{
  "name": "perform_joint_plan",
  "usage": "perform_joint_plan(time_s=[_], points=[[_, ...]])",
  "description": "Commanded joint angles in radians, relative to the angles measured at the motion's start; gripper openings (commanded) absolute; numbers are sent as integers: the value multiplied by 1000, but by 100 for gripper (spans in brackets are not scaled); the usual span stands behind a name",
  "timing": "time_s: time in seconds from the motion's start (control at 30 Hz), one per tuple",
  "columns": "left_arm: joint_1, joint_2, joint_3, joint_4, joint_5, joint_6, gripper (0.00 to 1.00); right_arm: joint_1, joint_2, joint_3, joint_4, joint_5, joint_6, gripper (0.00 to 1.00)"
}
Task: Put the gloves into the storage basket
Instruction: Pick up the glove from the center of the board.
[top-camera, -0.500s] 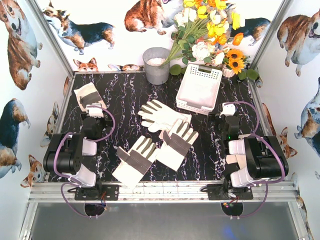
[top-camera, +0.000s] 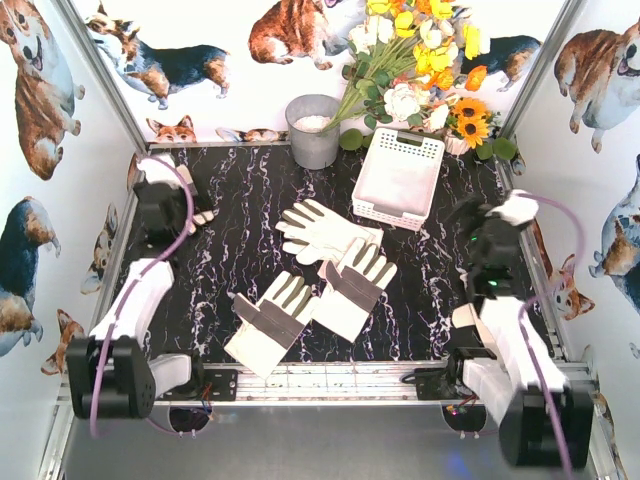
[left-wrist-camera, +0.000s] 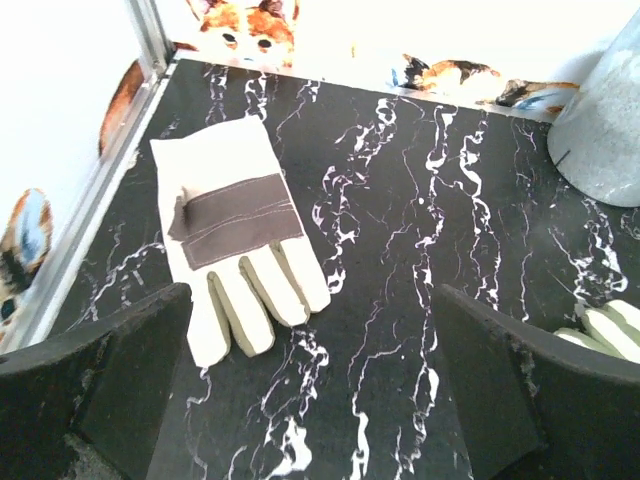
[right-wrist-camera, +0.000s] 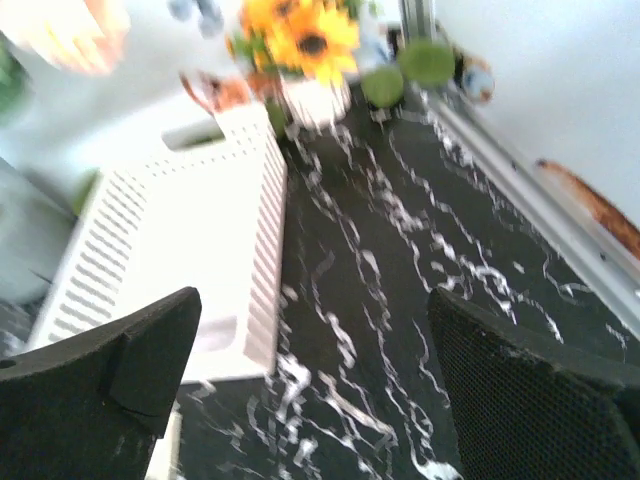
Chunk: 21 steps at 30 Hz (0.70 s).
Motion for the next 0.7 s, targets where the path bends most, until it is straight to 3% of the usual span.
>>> perform_joint_plan(time_s=[0.0, 0.17, 0.27, 0.37, 0.53, 0.67], points=[[4, -66, 146, -527, -63, -67, 100, -31, -134, 133, -289, -108, 115, 100], [31, -168, 223, -672, -43, -45, 100, 4, -32, 445, -625, -347, 87, 96], [72, -136, 311, -768, -15, -58, 100, 126, 62, 624, -796, -341, 65, 94], [81, -116, 333, -755, -13, -43, 100, 271, 174, 790, -965, -321, 18, 90], [82, -152, 249, -651, -16, 21, 100, 452, 337, 875, -1072, -350, -17, 86], [82, -221, 157, -568, 20, 29, 100, 587, 419, 885, -1060, -366, -23, 83]])
